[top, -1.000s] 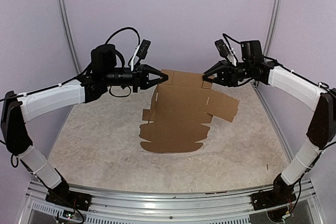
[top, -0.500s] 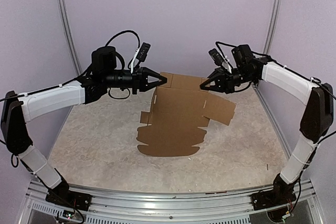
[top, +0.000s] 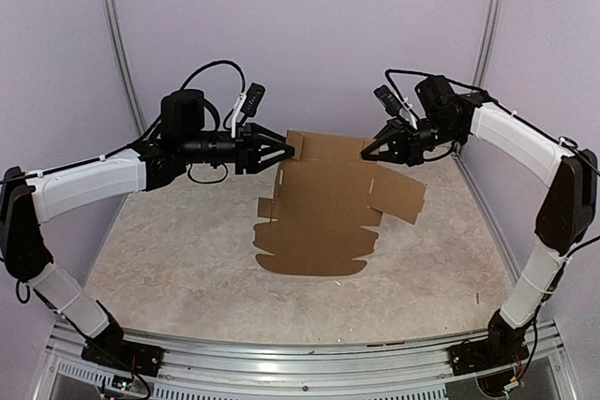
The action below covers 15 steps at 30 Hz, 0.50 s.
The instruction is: Fold the paper box
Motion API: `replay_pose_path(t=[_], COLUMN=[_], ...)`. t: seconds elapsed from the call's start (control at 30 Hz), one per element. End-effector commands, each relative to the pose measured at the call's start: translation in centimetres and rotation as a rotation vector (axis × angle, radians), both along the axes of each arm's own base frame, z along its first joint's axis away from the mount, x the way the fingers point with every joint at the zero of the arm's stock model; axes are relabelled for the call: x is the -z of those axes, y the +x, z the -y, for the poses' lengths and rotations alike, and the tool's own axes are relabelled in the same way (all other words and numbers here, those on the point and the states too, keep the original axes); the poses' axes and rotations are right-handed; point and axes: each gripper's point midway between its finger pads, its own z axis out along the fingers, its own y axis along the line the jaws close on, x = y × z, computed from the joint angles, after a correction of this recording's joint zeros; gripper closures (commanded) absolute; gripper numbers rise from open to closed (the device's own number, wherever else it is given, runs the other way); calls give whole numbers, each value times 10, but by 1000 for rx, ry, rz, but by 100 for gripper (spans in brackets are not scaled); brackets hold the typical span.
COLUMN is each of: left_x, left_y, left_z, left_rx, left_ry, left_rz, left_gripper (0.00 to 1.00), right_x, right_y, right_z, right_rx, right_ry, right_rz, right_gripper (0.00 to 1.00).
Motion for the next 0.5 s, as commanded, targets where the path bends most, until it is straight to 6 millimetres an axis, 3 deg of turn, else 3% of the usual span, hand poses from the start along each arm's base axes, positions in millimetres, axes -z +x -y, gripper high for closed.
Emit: replay_pose_path(t=[0.0, 0.1, 0.2, 0.33, 0.47], left_x=[12, 33, 62, 96, 113], left_y=[7, 3, 4, 1, -9], left_z=[-56, -96, -118, -107, -85], left_rx=[-239, -366, -452, -380, -246], left_ry=[45, 33, 36, 59, 63], left_rz=[32, 2, -27, -61, -73], left_gripper=[50, 47, 45, 45, 46], right_x=[-4, -4, -7, -10, -8], right_y=[-7, -11, -12, -9, -5], right_z=[11, 12, 12, 11, 11], right_rx=[-10, -16, -22, -13, -5], right_ry=[-7, 3, 21, 31, 34], right_rz=[-4, -19, -42, -67, -90], right_gripper=[100, 100, 100, 100, 100])
